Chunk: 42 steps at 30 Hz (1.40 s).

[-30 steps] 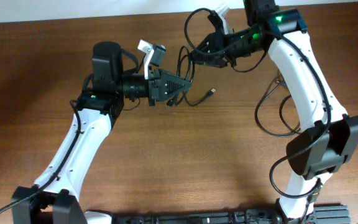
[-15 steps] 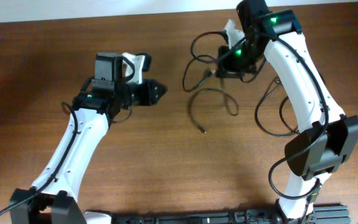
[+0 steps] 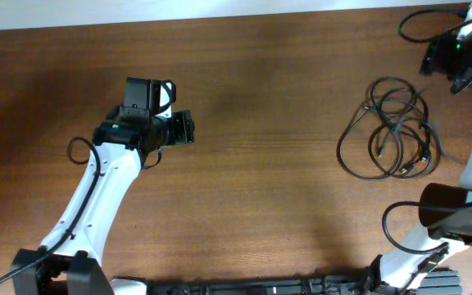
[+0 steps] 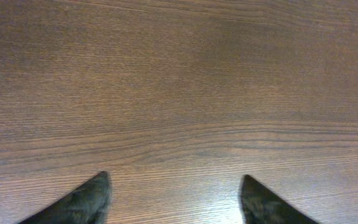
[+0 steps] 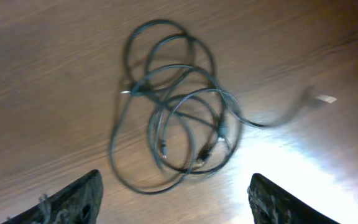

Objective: Untangle cables

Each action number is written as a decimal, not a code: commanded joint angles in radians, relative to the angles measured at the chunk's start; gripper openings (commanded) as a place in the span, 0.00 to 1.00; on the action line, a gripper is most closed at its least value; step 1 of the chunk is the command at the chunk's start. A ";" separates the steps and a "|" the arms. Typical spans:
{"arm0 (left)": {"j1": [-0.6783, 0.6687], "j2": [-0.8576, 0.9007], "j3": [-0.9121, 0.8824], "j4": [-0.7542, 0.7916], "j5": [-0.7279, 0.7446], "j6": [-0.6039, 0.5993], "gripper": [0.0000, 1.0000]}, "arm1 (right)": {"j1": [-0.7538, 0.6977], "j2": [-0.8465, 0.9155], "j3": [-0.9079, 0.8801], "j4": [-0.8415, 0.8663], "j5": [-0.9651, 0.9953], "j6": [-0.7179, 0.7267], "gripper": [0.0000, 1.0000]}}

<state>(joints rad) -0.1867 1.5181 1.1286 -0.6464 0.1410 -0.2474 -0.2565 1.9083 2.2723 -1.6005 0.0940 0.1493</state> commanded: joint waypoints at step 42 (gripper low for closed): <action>0.157 -1.001 -0.245 -0.361 -0.171 0.025 0.99 | 0.426 -1.133 -1.203 0.565 -0.127 -0.092 0.99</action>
<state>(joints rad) -0.0349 0.5251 0.8970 -1.0073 -0.0303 -0.2241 0.1711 0.7670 1.0786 -1.0355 -0.0486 0.0532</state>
